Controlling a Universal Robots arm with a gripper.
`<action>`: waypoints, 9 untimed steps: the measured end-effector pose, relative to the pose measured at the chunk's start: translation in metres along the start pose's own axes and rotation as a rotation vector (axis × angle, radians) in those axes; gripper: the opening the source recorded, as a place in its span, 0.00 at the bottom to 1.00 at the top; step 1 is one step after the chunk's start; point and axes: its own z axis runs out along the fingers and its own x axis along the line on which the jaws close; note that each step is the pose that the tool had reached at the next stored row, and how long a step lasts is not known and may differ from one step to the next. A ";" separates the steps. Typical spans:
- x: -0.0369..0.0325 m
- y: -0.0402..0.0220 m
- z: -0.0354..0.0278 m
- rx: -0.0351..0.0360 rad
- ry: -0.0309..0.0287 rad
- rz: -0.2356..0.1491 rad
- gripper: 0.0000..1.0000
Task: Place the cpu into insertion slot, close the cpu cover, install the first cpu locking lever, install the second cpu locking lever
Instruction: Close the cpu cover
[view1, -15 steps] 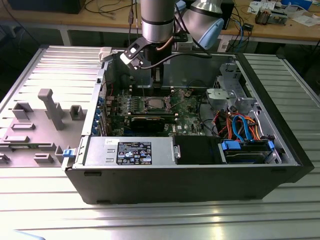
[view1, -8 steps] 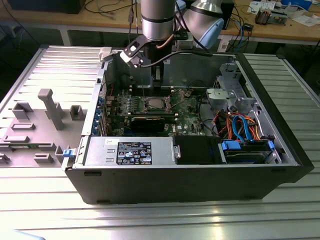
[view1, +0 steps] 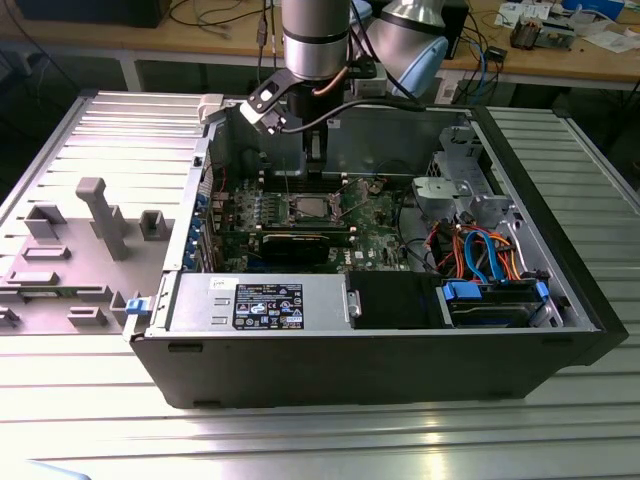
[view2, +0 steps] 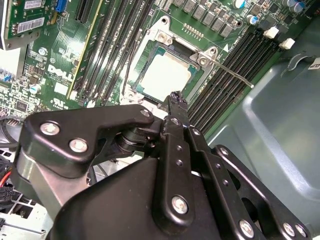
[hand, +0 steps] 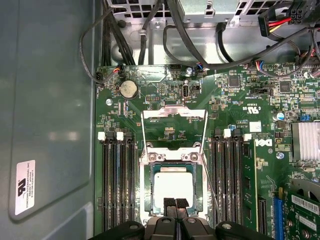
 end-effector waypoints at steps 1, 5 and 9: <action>0.0000 0.0000 0.0000 0.0000 0.0000 0.000 0.11; 0.0000 0.0001 -0.0016 0.0001 -0.0002 0.000 0.11; 0.0001 0.0003 -0.0057 0.0000 0.0000 0.000 0.11</action>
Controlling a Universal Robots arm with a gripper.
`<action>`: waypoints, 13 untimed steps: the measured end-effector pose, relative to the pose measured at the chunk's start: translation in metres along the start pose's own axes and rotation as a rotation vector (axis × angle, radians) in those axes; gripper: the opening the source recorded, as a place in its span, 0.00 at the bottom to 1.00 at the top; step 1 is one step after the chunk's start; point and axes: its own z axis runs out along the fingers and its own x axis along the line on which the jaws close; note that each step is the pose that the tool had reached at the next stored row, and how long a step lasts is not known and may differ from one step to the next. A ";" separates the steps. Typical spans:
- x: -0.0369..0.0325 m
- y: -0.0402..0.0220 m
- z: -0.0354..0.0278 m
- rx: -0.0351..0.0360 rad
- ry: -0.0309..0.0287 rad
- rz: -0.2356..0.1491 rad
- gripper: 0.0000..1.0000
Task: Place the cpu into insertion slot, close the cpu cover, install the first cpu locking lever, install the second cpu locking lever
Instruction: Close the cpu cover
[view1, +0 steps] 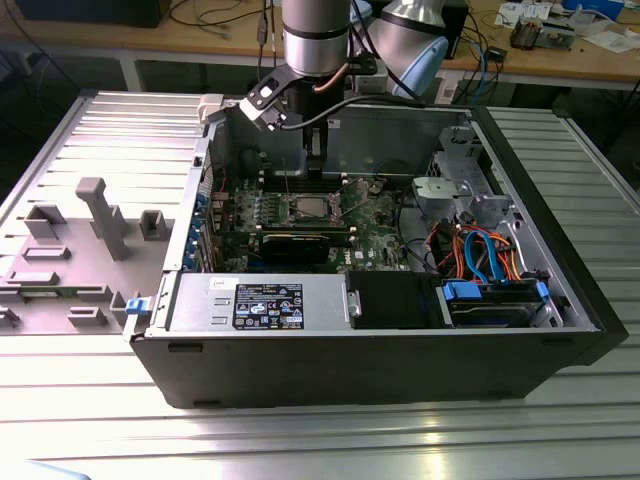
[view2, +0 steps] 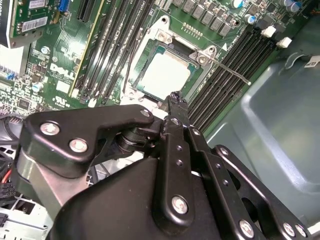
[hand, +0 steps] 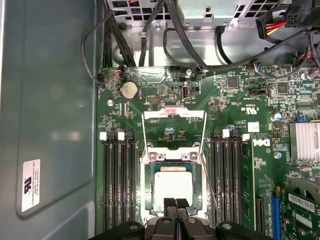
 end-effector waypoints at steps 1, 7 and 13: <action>0.0000 0.0001 -0.0012 0.0000 0.0000 0.000 0.11; 0.0001 0.0004 -0.0075 0.0001 0.0000 0.000 0.11; 0.0002 0.0009 -0.0160 0.0002 0.0000 0.000 0.11</action>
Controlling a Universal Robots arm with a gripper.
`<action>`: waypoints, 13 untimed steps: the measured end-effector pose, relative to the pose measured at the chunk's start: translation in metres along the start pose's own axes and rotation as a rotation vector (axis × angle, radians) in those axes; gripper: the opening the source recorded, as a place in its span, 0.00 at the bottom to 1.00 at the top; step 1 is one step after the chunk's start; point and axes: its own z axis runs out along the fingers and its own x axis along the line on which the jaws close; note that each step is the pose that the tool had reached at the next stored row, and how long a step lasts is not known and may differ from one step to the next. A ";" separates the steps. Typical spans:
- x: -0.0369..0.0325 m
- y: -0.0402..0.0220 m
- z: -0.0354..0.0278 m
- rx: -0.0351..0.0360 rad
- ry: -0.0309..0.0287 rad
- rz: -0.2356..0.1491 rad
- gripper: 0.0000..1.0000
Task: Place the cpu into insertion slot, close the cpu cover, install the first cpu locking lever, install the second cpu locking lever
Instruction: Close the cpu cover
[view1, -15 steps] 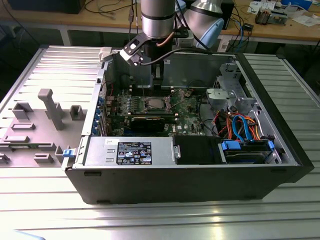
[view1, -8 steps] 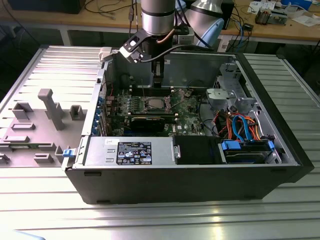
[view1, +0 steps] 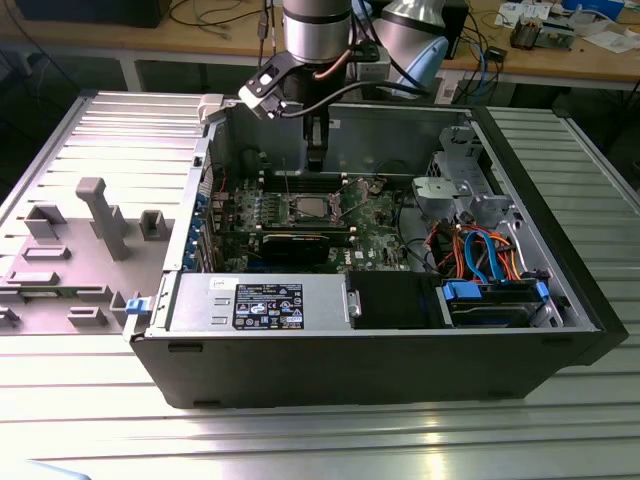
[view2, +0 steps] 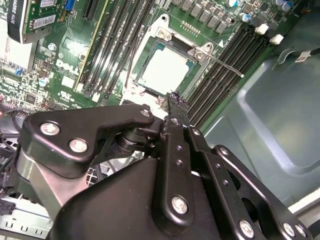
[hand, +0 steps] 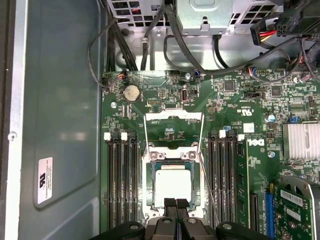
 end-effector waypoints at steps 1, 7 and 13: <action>0.0000 0.0001 -0.0015 0.0000 0.0000 0.000 0.11; 0.0001 0.0004 -0.0069 0.0000 0.0000 0.000 0.11; 0.0001 0.0005 -0.0094 0.0000 0.0001 0.000 0.11</action>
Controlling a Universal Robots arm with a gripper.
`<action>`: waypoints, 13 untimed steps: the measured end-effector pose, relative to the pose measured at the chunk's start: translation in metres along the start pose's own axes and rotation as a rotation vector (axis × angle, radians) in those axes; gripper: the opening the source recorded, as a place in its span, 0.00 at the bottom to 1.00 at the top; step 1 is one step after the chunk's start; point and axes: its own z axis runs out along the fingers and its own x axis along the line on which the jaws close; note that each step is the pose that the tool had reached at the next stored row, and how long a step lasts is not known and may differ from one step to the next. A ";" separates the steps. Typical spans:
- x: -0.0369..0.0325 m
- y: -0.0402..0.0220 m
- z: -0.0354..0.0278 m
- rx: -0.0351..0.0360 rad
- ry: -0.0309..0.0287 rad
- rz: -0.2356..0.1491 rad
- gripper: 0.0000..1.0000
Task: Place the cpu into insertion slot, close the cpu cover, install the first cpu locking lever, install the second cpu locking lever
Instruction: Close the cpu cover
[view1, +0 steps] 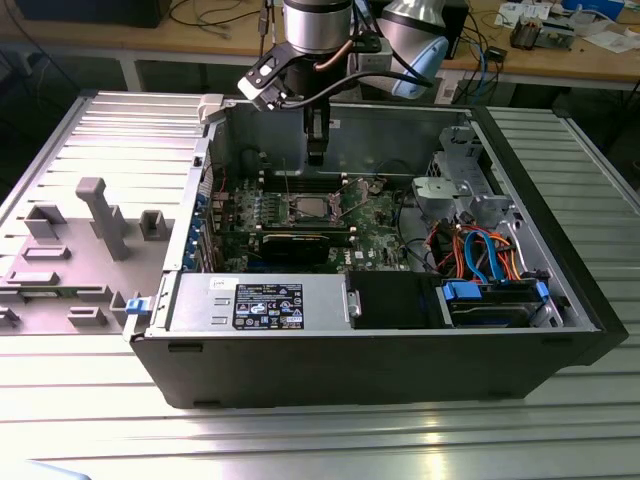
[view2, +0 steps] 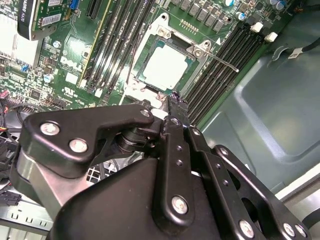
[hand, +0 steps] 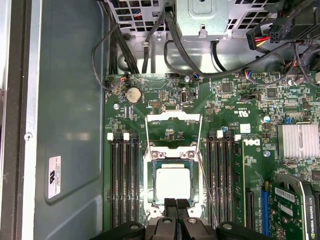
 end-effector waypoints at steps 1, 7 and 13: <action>0.0000 0.0000 0.0000 0.0000 0.0001 0.000 0.11; 0.0000 0.0020 0.0001 0.0000 0.0000 0.000 0.11; 0.0000 0.0047 0.0002 0.0000 0.0000 0.000 0.11</action>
